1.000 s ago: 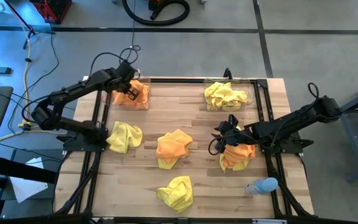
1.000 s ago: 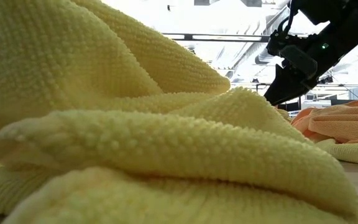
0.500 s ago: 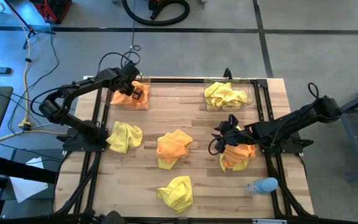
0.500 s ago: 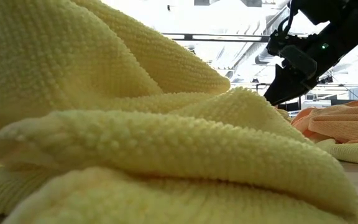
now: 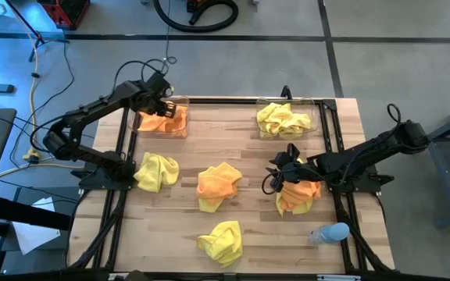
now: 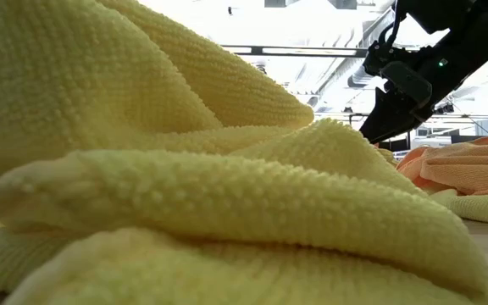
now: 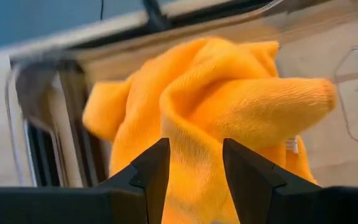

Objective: Sort microfiber towel by color & place in baskets
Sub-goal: Put the top orange microfiber cloth into the left transparent bin

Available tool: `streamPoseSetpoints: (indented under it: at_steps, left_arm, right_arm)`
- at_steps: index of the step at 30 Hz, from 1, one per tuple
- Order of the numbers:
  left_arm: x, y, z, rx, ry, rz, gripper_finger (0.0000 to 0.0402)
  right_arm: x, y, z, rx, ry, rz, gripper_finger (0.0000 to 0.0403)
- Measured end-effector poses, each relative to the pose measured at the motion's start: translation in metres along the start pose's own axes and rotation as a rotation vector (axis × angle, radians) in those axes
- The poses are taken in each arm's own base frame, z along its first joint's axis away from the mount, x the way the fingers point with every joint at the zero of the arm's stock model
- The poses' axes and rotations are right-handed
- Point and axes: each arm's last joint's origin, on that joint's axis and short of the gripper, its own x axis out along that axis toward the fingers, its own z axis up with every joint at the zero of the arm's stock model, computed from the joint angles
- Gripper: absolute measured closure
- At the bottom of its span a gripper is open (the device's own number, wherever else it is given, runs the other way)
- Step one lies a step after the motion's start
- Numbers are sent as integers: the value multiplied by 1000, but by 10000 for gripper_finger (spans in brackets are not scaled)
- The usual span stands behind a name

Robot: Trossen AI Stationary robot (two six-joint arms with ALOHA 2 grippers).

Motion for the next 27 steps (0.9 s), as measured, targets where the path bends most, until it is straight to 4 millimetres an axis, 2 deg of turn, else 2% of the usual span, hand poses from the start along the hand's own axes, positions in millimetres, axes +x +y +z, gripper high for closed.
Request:
streamPoseSetpoints:
  at_steps: [3, 9, 17, 22, 27]
  left_arm:
    - [12, -3, -9, -43, 14, 4, 264]
    - [56, -10, -19, -97, 7, -62, 264]
    - [101, -11, -26, -94, 148, 3, 264]
    - [101, -11, -25, -80, 142, 0, 264]
    - [81, -6, -23, -94, 82, -32, 264]
  right_arm:
    - [0, 0, 0, 0, 0, 0, 258]
    - [0, 0, 0, -4, 0, 0, 258]
    - [0, 0, 0, -3, 0, 0, 258]
    - [0, 0, 0, -4, 0, 0, 258]
    - [0, 0, 0, -4, 0, 0, 258]
